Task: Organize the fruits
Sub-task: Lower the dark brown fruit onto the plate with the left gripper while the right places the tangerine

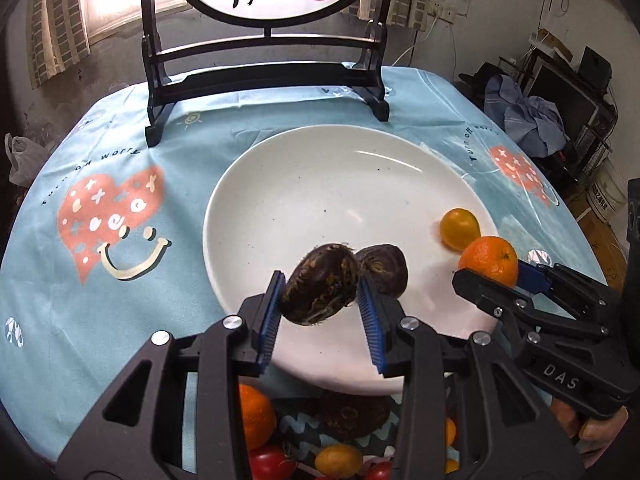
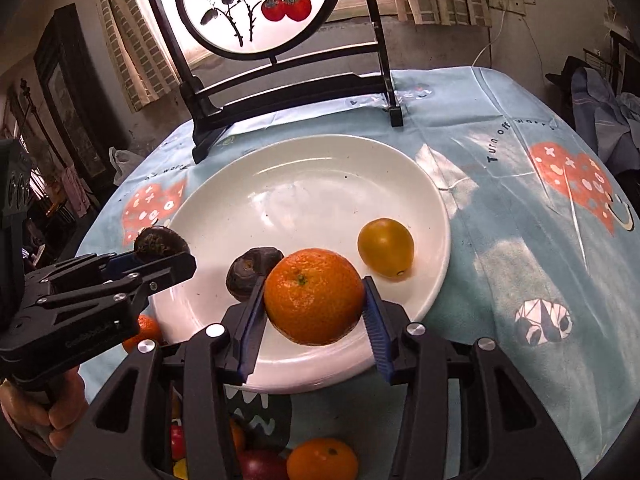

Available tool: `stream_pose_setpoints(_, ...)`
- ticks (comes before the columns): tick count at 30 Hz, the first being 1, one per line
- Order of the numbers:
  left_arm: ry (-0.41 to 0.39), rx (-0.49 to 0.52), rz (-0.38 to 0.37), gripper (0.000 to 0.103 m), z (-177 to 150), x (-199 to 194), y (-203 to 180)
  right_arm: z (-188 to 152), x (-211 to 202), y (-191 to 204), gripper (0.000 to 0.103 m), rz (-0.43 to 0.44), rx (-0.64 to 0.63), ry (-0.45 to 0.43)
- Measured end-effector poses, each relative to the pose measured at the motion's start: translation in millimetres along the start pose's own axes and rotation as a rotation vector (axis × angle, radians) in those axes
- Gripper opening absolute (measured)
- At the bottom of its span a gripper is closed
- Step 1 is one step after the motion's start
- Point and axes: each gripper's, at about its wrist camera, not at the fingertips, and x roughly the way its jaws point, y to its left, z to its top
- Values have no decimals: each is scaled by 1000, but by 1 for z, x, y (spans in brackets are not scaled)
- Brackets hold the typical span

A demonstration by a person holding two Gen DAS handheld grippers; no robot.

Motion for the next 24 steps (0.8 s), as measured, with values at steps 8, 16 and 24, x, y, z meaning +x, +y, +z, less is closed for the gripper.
stream_pose_setpoints(8,-108,-23,42,95,-19,-57,10,-13,-54,6,63,32,-54,-100)
stream_pose_setpoints(16,-130,-80,57,96,-88,-91,40,-60,-70,-7,63,54,7,-31)
stream_pose_setpoints(24,-108,-149,47,96,-119,-98,60,-69,-55,-11,51,56,54,51)
